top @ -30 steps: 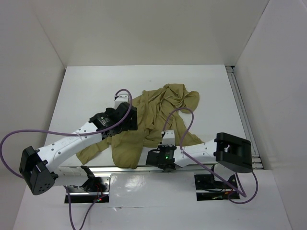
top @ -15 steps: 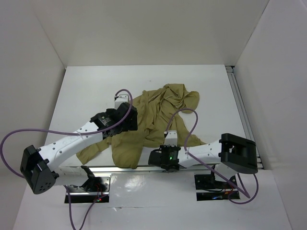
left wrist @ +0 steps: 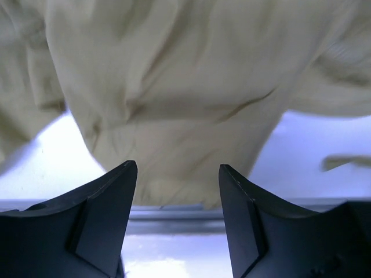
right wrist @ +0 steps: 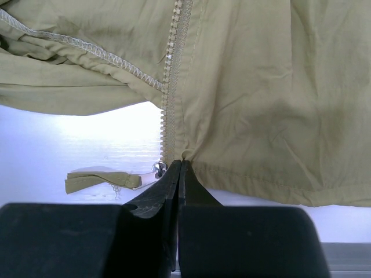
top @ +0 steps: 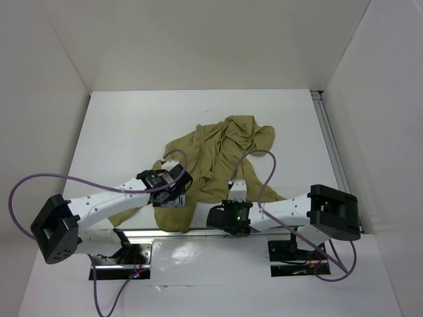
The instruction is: Zip up the jacket
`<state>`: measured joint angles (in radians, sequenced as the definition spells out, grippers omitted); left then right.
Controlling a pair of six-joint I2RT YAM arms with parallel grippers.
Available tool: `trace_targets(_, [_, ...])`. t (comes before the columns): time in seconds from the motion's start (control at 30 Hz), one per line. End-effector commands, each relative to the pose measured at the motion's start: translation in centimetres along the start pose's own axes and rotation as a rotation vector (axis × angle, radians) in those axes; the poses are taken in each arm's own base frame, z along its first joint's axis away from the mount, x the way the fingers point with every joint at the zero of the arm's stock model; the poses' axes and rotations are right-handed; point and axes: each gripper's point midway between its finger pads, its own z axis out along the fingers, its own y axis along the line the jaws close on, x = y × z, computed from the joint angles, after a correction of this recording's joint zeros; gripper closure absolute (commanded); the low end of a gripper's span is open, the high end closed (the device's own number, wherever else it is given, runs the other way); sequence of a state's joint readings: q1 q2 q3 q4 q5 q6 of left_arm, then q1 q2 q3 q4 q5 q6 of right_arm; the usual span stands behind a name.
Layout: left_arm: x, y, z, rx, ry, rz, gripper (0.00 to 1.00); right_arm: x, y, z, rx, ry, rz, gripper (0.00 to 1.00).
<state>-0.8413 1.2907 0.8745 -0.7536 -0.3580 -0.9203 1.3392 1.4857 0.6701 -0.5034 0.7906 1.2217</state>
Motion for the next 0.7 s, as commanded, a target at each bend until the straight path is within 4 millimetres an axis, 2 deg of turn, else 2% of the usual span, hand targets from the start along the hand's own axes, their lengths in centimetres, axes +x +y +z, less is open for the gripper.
trace_targets(0.0, [2.3,-0.3,-0.6,0.055,0.049,-0.02,0.29,-1.1,-0.2,-0.3,0.001,-0.034,0.031,1.0])
trace_targets(0.1, [4.1,-0.5,-0.7,0.098,0.071,-0.012,0.29,-1.1,-0.4,-0.4,-0.001,-0.035,0.042,1.0])
trace_targets(0.33, [5.4,-2.1,-1.2,0.196,0.074,0.03,0.29,-1.2,-0.4,-0.4,-0.009,-0.037,0.042,1.0])
trace_targets(0.43, [6.1,-2.3,-0.6,0.193,0.092,0.056,0.29,-1.6,-0.1,-0.5,-0.012,-0.048,0.049,1.0])
trace_targets(0.67, [9.3,-1.8,1.7,0.093,0.184,0.144,0.32,-1.5,-0.4,-0.5,-0.004,-0.045,0.051,1.0])
